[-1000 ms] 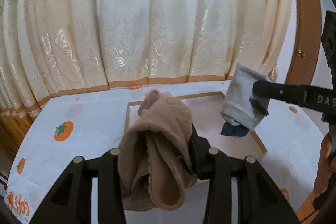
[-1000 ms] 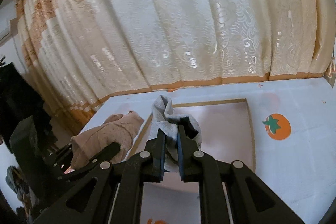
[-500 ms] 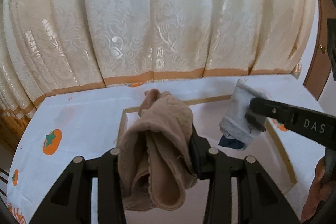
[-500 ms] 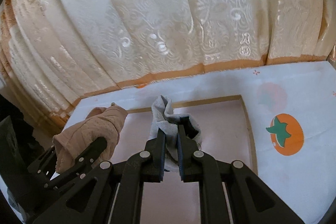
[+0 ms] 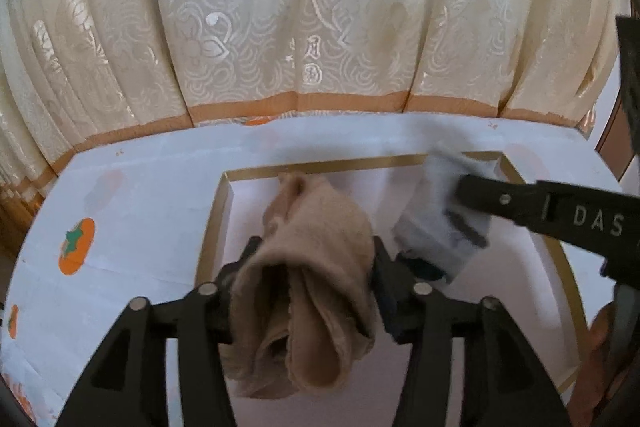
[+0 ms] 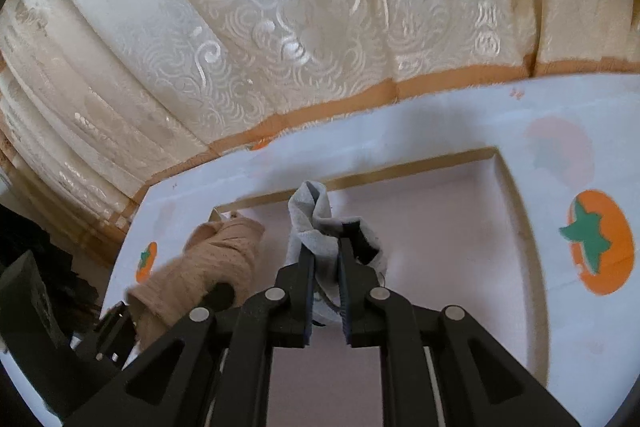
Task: Take underwear out of drawer
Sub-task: 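Open both tools to drop the beige cloth and grey sock into the tray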
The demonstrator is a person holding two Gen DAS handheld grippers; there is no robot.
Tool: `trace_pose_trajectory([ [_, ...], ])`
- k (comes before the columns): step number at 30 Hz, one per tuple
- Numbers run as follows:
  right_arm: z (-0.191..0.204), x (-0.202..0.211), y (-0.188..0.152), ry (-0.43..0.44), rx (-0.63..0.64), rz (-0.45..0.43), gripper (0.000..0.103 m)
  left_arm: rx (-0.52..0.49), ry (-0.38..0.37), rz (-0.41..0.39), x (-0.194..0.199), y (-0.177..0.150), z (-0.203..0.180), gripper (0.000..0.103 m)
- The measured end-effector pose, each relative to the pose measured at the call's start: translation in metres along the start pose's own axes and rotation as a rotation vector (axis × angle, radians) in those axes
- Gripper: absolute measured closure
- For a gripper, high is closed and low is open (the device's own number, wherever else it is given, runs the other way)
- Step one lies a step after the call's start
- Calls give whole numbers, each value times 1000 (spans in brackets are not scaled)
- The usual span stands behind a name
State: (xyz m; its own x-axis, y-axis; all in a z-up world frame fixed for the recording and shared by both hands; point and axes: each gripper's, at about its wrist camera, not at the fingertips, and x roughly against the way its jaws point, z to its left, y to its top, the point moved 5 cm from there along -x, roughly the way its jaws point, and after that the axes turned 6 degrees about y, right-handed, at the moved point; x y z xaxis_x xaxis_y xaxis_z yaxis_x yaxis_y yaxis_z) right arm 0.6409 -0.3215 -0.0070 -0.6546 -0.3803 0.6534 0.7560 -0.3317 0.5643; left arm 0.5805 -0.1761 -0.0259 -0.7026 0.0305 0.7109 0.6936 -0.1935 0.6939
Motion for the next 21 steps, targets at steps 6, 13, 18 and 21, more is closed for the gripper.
trace_pose_trajectory([
  [6, 2, 24, 6, 138, -75, -102, 19, -37, 44, -57, 18, 6, 4, 27],
  [13, 11, 62, -5, 135, -65, -155, 19, -22, 85, -71, 40, -2, 18, 24],
  [18, 6, 93, -56, -38, 38, -265, 19, 45, 73, -194, 79, -31, 40, 23],
  [21, 0, 114, -84, -88, 54, -345, 19, 60, 75, -248, 97, -53, 52, 23],
])
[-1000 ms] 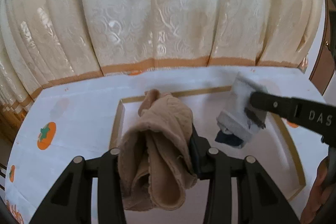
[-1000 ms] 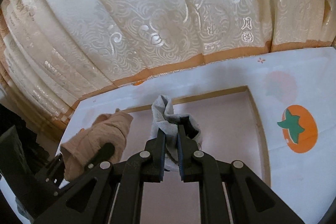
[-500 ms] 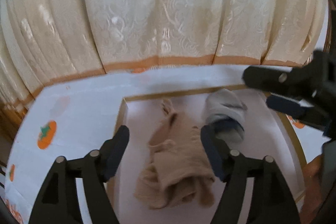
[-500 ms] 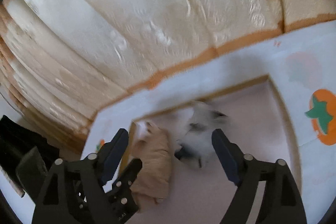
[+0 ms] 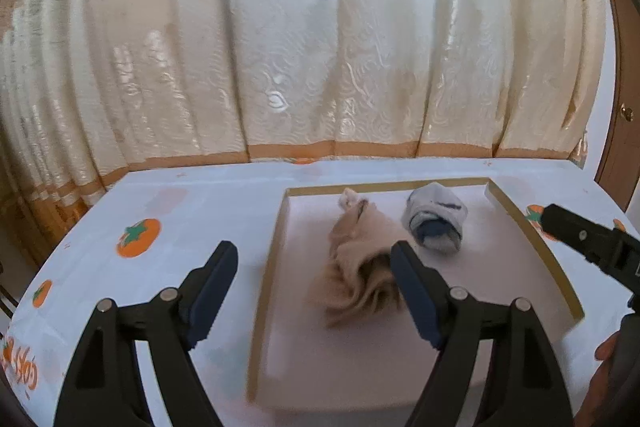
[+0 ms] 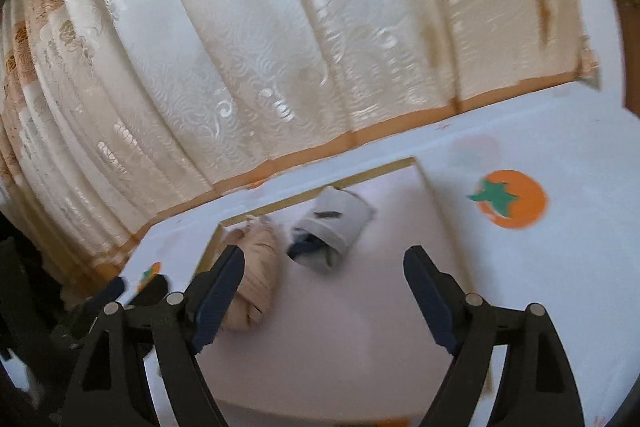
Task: Take underwear out of drawer
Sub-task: 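Open both tools to drop the beige cloth and grey sock into the tray, then move both tools down from the tray into the open drawer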
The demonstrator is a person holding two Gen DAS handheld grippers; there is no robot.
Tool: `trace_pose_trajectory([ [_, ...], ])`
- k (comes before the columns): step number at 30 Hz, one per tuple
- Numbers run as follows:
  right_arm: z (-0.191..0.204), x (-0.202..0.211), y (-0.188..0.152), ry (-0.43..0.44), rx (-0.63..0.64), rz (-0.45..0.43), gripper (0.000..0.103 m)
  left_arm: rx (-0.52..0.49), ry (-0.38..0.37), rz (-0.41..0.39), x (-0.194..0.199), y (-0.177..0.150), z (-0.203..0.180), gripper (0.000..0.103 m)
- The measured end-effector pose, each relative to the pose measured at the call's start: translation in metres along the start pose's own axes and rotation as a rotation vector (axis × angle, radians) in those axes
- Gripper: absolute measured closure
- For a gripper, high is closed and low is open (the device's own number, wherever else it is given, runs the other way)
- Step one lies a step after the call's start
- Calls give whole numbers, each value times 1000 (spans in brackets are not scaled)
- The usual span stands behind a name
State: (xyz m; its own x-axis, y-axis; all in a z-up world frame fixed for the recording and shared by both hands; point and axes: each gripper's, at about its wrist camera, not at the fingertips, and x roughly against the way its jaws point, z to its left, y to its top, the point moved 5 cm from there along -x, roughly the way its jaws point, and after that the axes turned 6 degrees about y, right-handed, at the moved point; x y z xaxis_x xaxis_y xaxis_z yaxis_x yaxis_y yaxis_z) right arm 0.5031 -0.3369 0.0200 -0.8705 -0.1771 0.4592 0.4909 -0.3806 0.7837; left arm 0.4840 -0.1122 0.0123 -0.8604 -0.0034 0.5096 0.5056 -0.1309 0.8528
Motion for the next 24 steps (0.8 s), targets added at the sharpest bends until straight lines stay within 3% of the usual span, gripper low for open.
trace_pose_trajectory([
  [4, 9, 37, -13, -17, 73, -119, 19, 37, -18, -56, 19, -19, 15, 22],
  [7, 19, 59, -17, -39, 133, -208, 19, 43, 9, -76, 26, -29, 21, 22],
  [11, 29, 73, -26, -76, 199, -276, 19, 39, 52, -143, 42, -39, 28, 22],
  [17, 41, 91, -42, -129, 284, -360, 19, 55, 51, -227, 58, -47, 35, 22],
  [21, 34, 89, -46, -148, 257, -362, 19, 55, 42, -225, 60, -47, 35, 21],
  [24, 22, 75, -40, -147, 203, -285, 19, 53, 31, -169, 50, -42, 33, 16],
])
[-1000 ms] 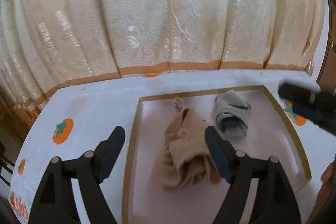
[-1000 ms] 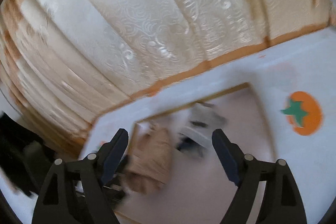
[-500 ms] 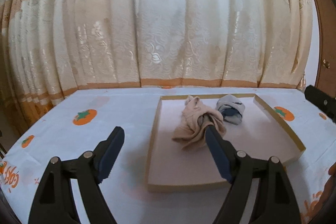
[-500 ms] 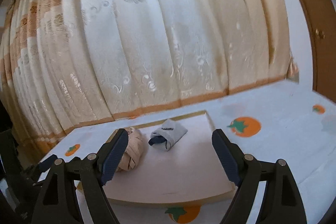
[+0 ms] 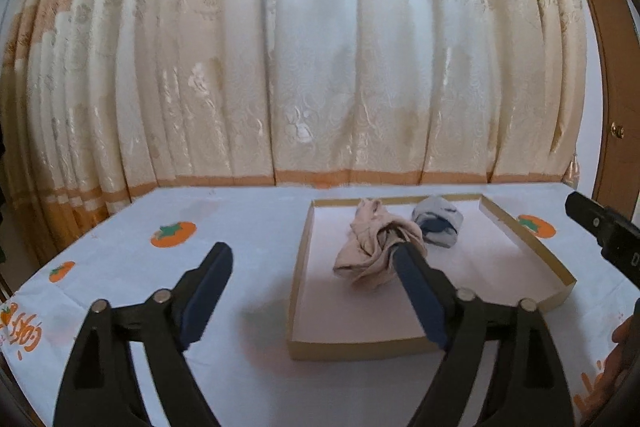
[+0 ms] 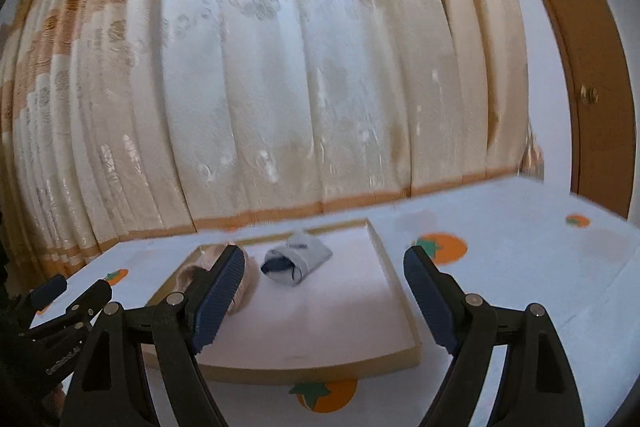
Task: Take underwear out of drawer
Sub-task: 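Move both tools down from the tray into the open drawer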
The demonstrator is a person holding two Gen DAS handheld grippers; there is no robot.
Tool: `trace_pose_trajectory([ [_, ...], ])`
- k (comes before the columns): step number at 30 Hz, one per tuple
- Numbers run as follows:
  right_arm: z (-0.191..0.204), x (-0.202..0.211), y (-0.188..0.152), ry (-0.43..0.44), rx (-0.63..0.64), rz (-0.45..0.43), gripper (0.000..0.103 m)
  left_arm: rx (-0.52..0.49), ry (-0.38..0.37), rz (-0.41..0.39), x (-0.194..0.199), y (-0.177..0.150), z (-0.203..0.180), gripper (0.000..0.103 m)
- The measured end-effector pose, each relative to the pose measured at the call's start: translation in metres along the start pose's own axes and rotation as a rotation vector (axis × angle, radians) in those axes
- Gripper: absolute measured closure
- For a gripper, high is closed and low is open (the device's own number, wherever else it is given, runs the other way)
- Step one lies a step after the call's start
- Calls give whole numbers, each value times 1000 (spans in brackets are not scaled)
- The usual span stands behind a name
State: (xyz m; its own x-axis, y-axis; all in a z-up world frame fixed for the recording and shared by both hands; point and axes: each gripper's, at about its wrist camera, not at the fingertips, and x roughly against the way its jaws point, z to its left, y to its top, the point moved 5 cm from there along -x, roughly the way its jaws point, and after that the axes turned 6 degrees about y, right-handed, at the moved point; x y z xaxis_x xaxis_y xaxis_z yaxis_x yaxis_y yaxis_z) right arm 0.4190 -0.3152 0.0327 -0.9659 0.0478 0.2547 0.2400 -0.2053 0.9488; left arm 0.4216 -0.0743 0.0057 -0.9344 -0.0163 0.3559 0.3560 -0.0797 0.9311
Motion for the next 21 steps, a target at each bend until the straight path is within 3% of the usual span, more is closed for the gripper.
trace_pose_trajectory([
  [2, -6, -13, 0, -15, -15, 72, 19, -37, 24, 74, -15, -1, -5, 14],
  [5, -7, -44, -14, -18, 2, 287, 19, -110, 48, 216, -41, -14, -15, 14],
  [8, -6, -62, -32, 21, -20, 407, 19, -123, 36, 227, -45, -23, -20, 15],
  [11, -10, -56, -36, 37, -61, 383, 19, -113, 22, 208, -39, -24, -20, 15],
  [14, -12, -40, -29, 56, -102, 314, 19, -62, -13, 141, -19, -16, -14, 15],
  [18, -5, 4, -15, 105, -126, 175, 19, 1, -53, 38, 24, -8, 0, 14],
  [21, 5, 40, -14, 136, -103, 128, 19, 7, -88, 28, 54, -14, 10, 14],
])
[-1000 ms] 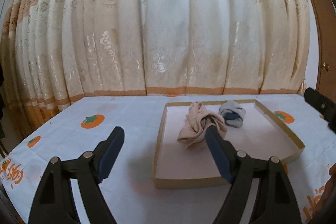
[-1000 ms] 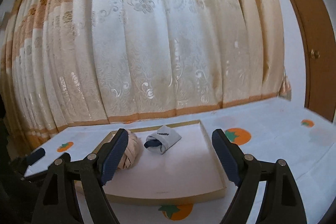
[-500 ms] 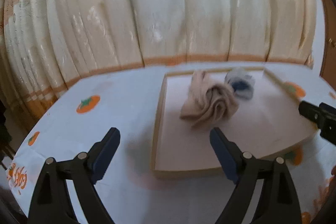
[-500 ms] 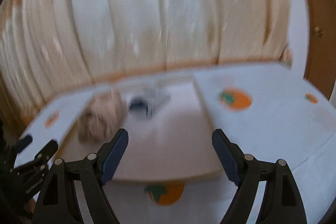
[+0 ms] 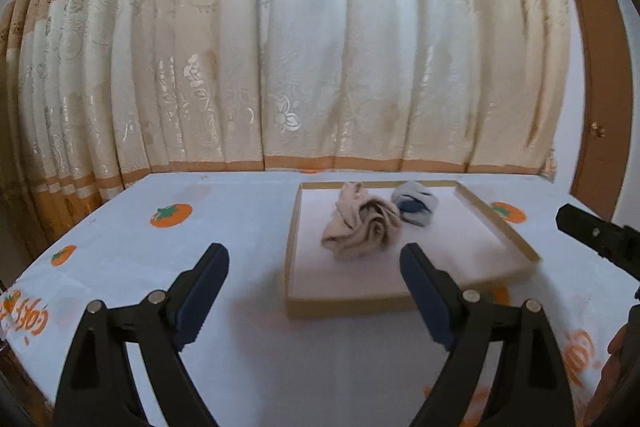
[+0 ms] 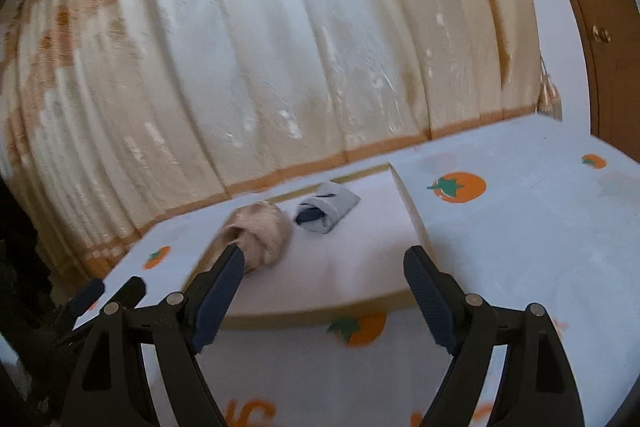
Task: Take underwear out of drawer
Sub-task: 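Move both tools down from the tray into the open drawer, then grasp the red cloth with the left tool while the right grasps white underwear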
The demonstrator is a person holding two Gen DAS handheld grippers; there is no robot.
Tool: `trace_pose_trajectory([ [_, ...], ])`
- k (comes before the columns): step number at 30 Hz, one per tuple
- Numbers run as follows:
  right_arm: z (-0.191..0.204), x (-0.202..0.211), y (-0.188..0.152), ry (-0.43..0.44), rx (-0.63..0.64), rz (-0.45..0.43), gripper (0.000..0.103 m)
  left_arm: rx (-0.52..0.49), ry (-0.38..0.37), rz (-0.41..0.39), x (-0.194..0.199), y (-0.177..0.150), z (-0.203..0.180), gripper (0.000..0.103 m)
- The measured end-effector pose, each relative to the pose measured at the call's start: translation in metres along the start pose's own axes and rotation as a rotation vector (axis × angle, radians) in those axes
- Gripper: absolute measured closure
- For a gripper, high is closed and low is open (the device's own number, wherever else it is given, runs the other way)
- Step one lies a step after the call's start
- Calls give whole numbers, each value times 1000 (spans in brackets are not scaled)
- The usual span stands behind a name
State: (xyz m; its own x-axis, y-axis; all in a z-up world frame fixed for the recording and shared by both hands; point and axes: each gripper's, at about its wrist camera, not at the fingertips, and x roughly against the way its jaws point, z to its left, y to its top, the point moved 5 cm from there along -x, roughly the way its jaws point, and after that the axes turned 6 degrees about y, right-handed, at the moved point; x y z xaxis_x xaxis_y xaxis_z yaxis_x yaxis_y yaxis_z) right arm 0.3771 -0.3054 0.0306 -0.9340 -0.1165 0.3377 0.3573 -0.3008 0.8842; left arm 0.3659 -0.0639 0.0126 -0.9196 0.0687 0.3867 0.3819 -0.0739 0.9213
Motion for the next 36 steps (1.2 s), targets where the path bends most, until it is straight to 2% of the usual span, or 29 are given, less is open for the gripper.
trace_pose_trajectory([
  [2, 11, 26, -8, 32, 34, 3, 19, -23, -20, 14, 19, -8, 4, 13],
  [4, 19, 52, -18, 57, 76, 27, 19, -71, -32, 43, 40, -21, 9, 6],
  [7, 22, 82, -41, 87, 106, 110, 19, -94, -30, 96, 60, -44, 17, 5],
  [9, 18, 96, -61, 97, 86, 176, 19, -100, -61, 152, 71, -66, 22, 5],
  [14, 16, 122, -119, 136, 95, 339, 19, -156, -109, 220, 100, -111, 31, 5],
  [17, 16, 126, -148, 141, 116, 436, 19, -251, -149, 299, 108, -138, 28, 5],
  [22, 15, 112, -187, 149, 124, 616, 19, -403, -193, 387, 112, -171, 17, 5],
  [26, 14, 100, -208, 141, 108, 745, 19, -427, -265, 476, 106, -185, 8, 5],
  [30, 14, 93, -229, 121, 117, 852, 19, -437, -317, 607, 93, -204, -1, 5],
  [33, 13, 87, -239, 89, 148, 893, 20, -471, -292, 667, 83, -219, -3, 5],
  [36, 7, 78, -250, 61, 148, 945, 33, -511, -266, 719, 71, -230, -7, 5],
])
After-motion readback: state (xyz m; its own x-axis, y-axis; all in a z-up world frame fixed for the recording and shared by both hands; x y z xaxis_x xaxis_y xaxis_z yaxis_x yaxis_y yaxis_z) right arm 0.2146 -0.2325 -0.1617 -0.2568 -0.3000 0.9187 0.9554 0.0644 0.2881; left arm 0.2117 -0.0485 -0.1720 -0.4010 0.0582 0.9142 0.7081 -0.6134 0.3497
